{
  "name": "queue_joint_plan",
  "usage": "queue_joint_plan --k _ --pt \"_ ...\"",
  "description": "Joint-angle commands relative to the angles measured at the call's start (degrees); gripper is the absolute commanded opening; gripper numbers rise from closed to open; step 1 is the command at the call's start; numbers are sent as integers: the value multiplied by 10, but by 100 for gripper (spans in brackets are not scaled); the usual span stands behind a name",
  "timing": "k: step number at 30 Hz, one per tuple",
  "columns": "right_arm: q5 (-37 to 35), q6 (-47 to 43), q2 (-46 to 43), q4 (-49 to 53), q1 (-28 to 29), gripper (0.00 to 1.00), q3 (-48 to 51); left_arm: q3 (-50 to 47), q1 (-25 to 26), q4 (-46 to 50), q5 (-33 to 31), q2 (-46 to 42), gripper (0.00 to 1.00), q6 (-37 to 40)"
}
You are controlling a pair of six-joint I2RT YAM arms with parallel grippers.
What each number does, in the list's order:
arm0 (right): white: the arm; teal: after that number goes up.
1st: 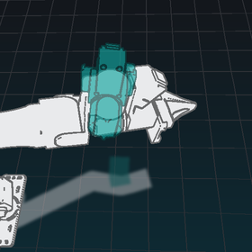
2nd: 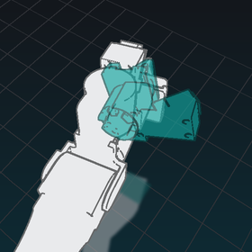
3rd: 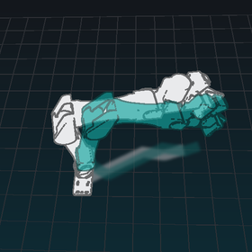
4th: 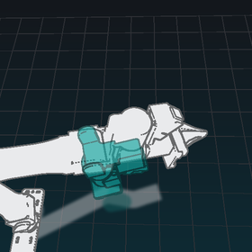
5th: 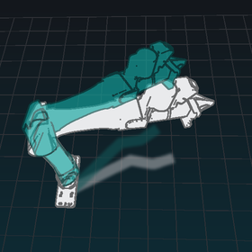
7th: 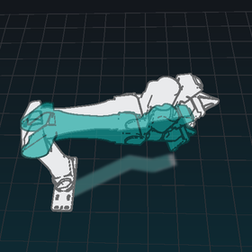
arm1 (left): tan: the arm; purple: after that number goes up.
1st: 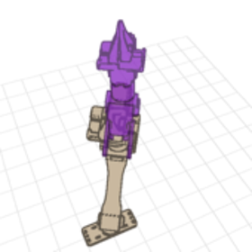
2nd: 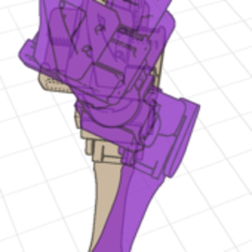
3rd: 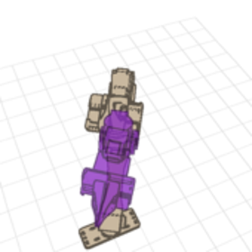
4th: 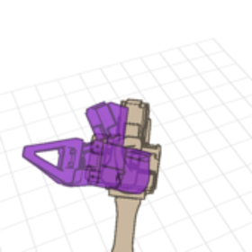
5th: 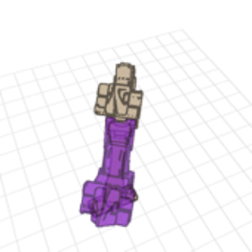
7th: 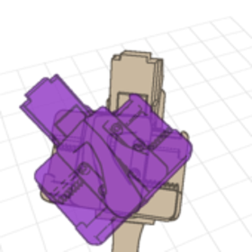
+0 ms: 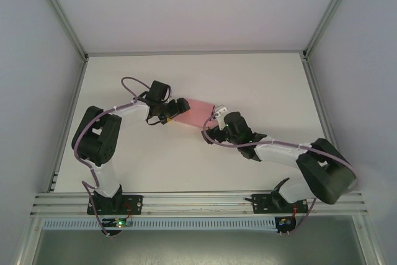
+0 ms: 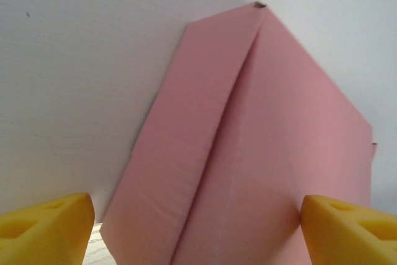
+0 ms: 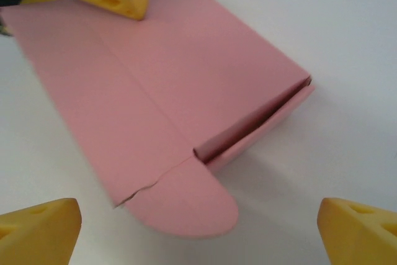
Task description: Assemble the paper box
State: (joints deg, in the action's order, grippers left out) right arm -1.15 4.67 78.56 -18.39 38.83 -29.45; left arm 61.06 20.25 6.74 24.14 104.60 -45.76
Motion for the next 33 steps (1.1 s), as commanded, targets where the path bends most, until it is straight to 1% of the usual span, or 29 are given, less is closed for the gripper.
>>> queue_joint_plan --k 1,4,7,9,12,15,17,20,22,23,24,26,27,30,31,33 --pt "55 3 -53 63 -13 98 21 -10 0 15 -10 13 86 21" --pt "47 61 -90 40 -31 98 25 -13 0 13 0 15 86 23" --pt "32 133 -86 9 -47 98 3 -16 0 5 1 16 86 23" --pt "30 170 -53 15 -57 98 -33 -20 0 2 1 15 86 23" --pt "32 230 24 60 -69 98 -103 -23 1 0 3 16 86 26" --pt "52 266 101 73 -84 98 -156 -25 1 1 5 17 86 26" --pt "72 274 141 58 -88 98 -176 -30 1 -6 7 15 86 25" --pt "94 276 182 71 -92 98 -204 -35 1 -9 8 12 86 27" --pt "99 277 199 77 -93 95 -209 -36 1 -5 7 10 86 29" --pt "99 278 205 77 -93 92 -208 -36 1 -4 7 9 86 32" --pt "99 281 211 76 -93 87 -207 -37 1 -2 5 8 86 33" --pt "108 282 225 75 -94 74 -206 -36 2 1 4 8 86 38" --pt "111 283 232 78 -94 69 -207 -36 2 1 4 8 86 39" --pt "116 291 250 80 -100 45 -207 -32 3 5 7 10 86 44" --pt "116 293 255 79 -101 39 -205 -30 4 8 8 9 86 46" --pt "116 296 262 84 -103 32 -204 -27 4 14 7 7 85 51"
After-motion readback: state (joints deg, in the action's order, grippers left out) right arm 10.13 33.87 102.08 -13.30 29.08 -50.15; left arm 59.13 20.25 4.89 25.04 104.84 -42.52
